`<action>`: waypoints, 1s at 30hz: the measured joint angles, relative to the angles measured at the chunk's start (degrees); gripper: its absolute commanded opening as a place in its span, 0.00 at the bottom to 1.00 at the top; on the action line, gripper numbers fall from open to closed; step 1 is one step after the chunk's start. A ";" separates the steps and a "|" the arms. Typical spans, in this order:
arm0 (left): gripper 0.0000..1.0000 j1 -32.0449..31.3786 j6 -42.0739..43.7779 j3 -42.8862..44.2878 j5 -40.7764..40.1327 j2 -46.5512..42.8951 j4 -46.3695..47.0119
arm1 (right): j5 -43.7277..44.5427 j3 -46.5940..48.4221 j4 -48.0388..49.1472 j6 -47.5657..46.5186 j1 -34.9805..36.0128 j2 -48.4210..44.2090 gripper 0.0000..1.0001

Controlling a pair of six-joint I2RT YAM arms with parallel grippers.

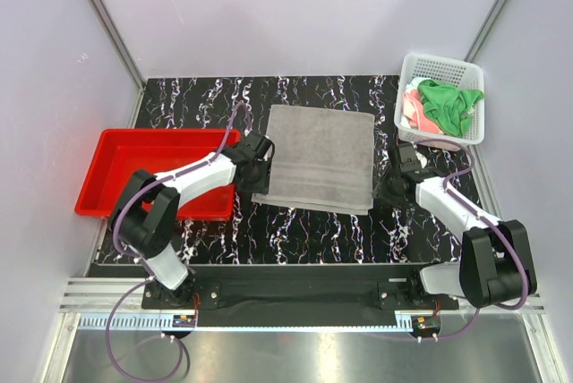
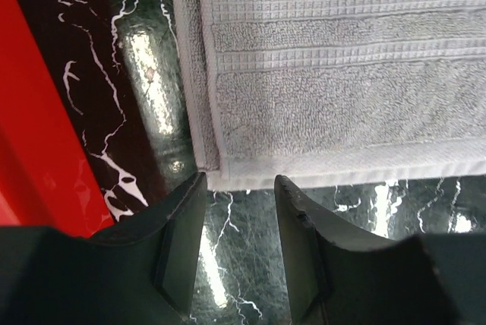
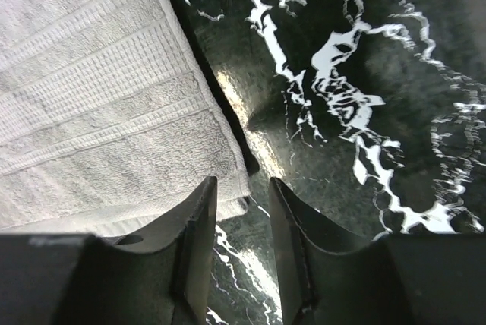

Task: Fold and stack the towels
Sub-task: Fold the towel

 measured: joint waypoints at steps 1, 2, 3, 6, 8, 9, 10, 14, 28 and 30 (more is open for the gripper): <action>0.45 0.00 -0.02 0.17 0.00 0.42 0.04 | -0.55 -0.59 0.79 0.00 0.00 0.26 0.41; 0.45 0.00 -0.13 0.28 0.00 0.87 0.15 | -1.05 -1.33 1.64 0.02 0.00 0.59 0.41; 0.45 0.00 -0.22 0.33 0.02 1.27 0.26 | -1.70 -2.12 2.51 0.07 0.00 0.92 0.41; 0.43 0.00 -0.50 0.35 -0.02 2.45 0.46 | -2.45 -4.13 4.17 0.22 0.00 1.86 0.41; 0.41 0.00 -0.74 0.35 -0.04 3.30 0.59 | -2.97 -5.11 5.29 0.48 0.00 2.43 0.39; 0.39 0.00 -0.87 0.35 -0.04 3.61 0.68 | -3.02 -5.57 5.77 0.55 -0.02 2.54 0.38; 0.38 0.00 -1.07 0.35 -0.04 3.85 0.83 | -3.04 -5.73 6.14 0.70 -0.02 2.47 0.38; 0.30 0.00 -1.42 0.35 0.02 4.22 1.33 | -3.06 -6.45 8.50 0.98 -0.07 2.32 0.36; 0.00 0.02 -2.14 2.78 -0.68 4.52 -1.51 | -3.32 -7.89 9.97 1.86 -0.17 0.48 0.00; 0.00 0.00 -2.36 3.61 -0.94 4.52 -2.45 | -3.50 -7.91 9.97 1.75 -0.17 0.20 0.00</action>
